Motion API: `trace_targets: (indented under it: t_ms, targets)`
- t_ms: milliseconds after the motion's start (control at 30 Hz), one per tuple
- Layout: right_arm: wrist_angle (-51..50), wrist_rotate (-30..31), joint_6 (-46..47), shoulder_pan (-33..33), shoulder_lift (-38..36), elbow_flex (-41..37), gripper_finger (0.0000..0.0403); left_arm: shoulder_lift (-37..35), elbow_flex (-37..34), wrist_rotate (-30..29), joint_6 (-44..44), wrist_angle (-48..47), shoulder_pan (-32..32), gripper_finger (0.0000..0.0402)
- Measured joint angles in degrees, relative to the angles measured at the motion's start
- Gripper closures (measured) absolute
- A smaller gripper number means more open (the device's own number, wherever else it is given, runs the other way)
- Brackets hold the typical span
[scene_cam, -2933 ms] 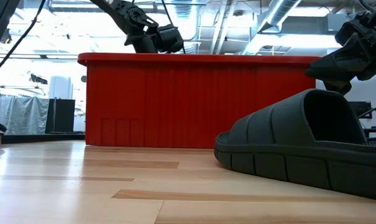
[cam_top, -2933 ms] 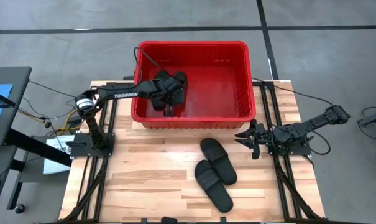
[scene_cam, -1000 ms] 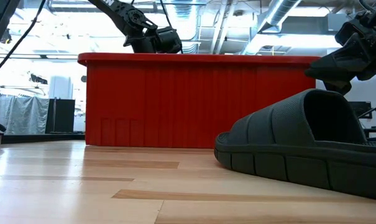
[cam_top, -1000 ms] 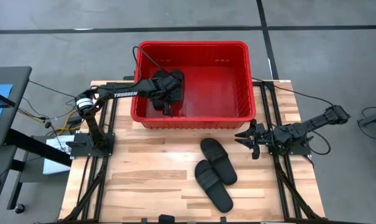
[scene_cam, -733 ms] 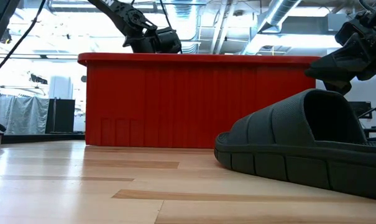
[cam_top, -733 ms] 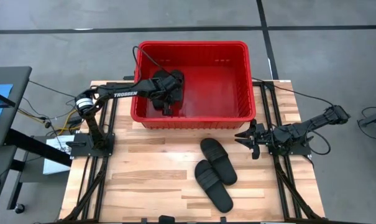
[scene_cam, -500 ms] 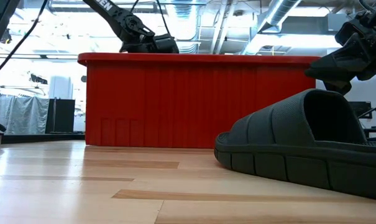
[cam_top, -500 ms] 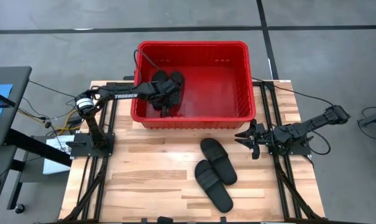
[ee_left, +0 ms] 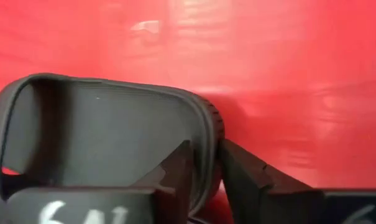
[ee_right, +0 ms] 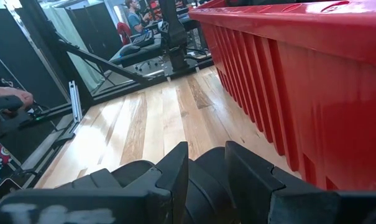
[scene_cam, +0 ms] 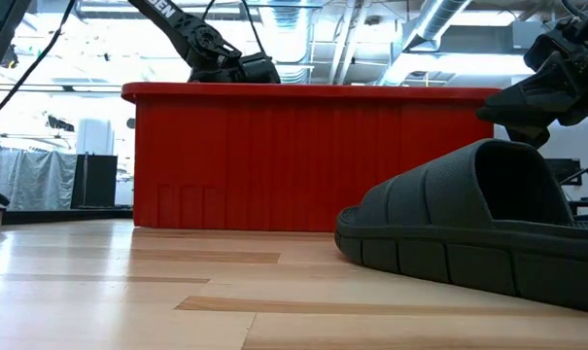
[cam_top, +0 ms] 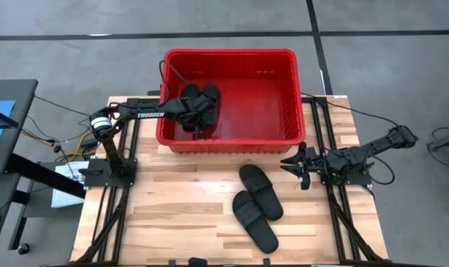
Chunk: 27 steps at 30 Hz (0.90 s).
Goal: Pick and place slides into bin
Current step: Put the black slide into the red organizer bin
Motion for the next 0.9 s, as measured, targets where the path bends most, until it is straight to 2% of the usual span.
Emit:
trace_targets:
  t_ms: [333,600,900]
  targets:
    - [0.0,0.0,0.0,0.0,0.0,0.0,0.0305,0.0,0.0,-0.8,-0.7,0.4,0.0,0.0256]
    - [0.0,0.0,0.0,0.0,0.0,0.0,0.0305,0.0,0.0,-7.6,0.8,-0.1,0.0,0.0248]
    - [0.0,0.0,0.0,0.0,0.0,0.0,0.0305,-0.2,4.2,-6.8,1.7,-7.2,-0.1,0.0248]
